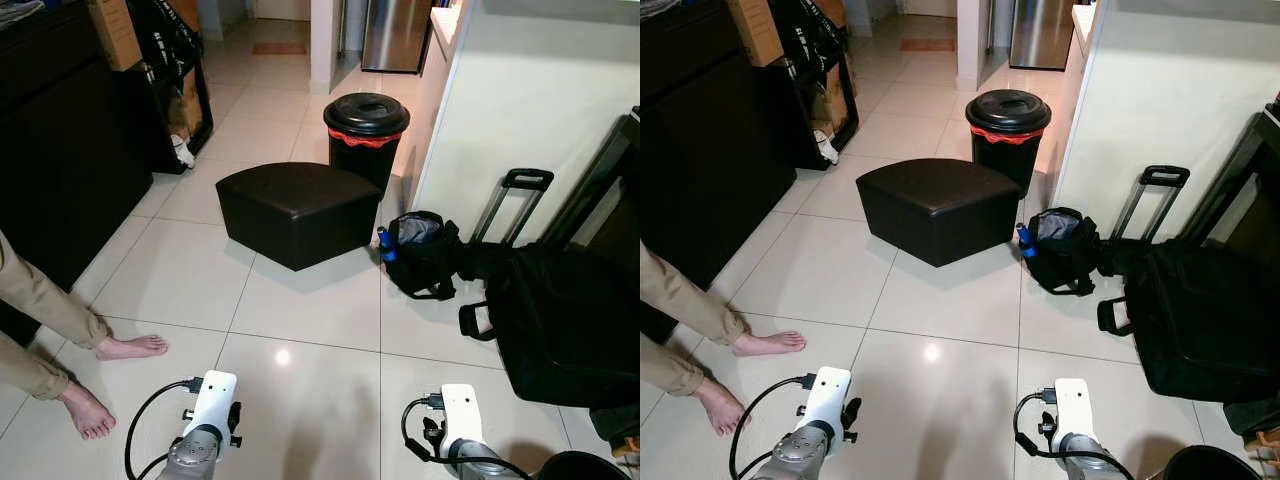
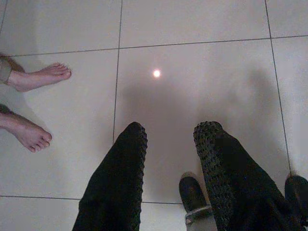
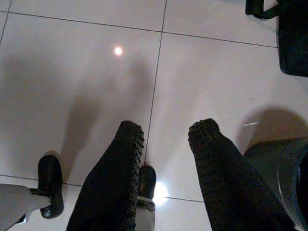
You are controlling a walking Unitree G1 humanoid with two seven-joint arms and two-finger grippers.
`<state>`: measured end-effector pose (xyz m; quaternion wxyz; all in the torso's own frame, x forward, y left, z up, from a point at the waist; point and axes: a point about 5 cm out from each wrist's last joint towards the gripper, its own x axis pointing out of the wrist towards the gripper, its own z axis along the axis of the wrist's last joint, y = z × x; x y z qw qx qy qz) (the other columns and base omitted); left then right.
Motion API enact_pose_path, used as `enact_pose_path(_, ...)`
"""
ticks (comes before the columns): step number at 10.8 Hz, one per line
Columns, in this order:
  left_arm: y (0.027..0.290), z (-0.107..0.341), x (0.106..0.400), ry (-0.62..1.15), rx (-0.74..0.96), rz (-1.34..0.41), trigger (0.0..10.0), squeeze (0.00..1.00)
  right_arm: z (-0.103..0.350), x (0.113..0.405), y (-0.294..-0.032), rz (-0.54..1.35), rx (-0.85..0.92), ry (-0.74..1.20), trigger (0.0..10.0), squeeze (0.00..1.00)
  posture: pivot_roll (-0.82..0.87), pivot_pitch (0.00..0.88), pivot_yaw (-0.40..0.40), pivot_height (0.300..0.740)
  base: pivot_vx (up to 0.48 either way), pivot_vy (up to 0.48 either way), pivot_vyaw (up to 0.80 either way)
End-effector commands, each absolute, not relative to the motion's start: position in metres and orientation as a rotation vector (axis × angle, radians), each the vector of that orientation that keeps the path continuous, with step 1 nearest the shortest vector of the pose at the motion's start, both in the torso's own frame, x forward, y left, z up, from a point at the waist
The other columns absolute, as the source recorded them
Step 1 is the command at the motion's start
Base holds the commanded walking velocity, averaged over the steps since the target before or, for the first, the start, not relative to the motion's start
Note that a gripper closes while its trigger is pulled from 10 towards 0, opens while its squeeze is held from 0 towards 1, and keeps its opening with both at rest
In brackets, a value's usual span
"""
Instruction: Picking trash to rubbish bin
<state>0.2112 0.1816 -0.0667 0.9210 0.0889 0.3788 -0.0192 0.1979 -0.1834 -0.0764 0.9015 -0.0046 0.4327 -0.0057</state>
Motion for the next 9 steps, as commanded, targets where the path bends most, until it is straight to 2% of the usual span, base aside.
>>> enact_pose_path(1,0.1830,-0.0655,0.2137,0.784,0.198,-0.042,10.0,0.00,-0.0744,0.2014,-0.1846,-0.018,-0.014,0.883,10.0,0.00,-0.02,0.008,0.016,0.740,0.000,0.000,0.00)
enact_pose_path(9,0.1832,-0.0665,0.2121,0.790,0.203,-0.044,10.0,0.00,-0.0743,0.2019,-0.1833,-0.011,-0.016,0.882,10.0,0.00,-0.01,0.007,0.013,0.740,0.000,0.000,0.00)
